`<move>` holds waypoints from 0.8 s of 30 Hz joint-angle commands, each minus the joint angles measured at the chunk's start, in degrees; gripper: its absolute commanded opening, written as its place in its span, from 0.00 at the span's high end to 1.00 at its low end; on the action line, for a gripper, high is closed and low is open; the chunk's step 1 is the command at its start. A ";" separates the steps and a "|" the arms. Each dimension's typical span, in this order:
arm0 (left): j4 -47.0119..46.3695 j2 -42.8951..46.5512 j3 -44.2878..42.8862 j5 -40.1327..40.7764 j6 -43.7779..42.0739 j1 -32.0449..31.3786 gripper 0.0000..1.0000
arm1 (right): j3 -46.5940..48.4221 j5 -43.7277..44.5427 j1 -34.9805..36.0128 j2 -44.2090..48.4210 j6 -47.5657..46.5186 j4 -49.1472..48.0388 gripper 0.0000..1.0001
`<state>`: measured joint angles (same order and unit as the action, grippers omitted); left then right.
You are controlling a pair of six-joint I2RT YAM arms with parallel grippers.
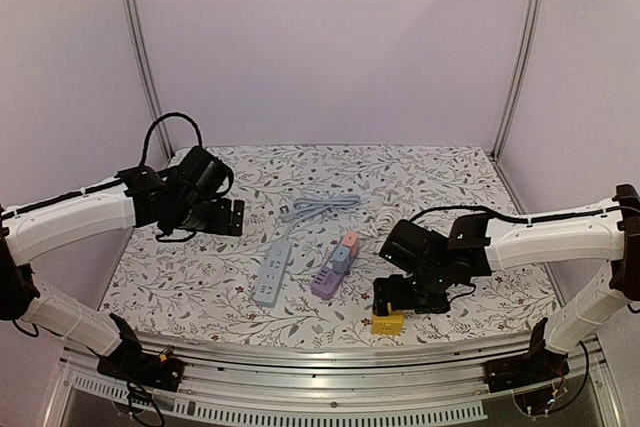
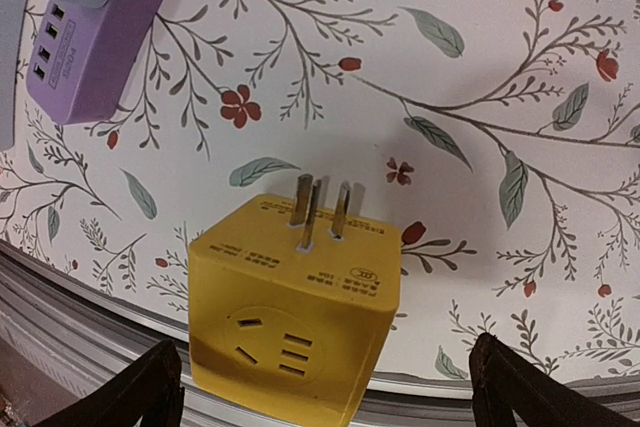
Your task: Insert the plug
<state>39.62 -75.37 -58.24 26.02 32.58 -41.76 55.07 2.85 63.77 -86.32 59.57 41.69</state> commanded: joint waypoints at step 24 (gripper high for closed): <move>-0.48 0.00 -0.56 -2.17 -2.85 0.62 0.02 | 8.52 -0.11 3.71 -11.16 9.11 8.70 0.13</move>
<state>39.64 -75.35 -58.24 24.43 30.79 -41.76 61.80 0.99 66.87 -96.68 65.52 45.74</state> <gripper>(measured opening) 0.975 0.886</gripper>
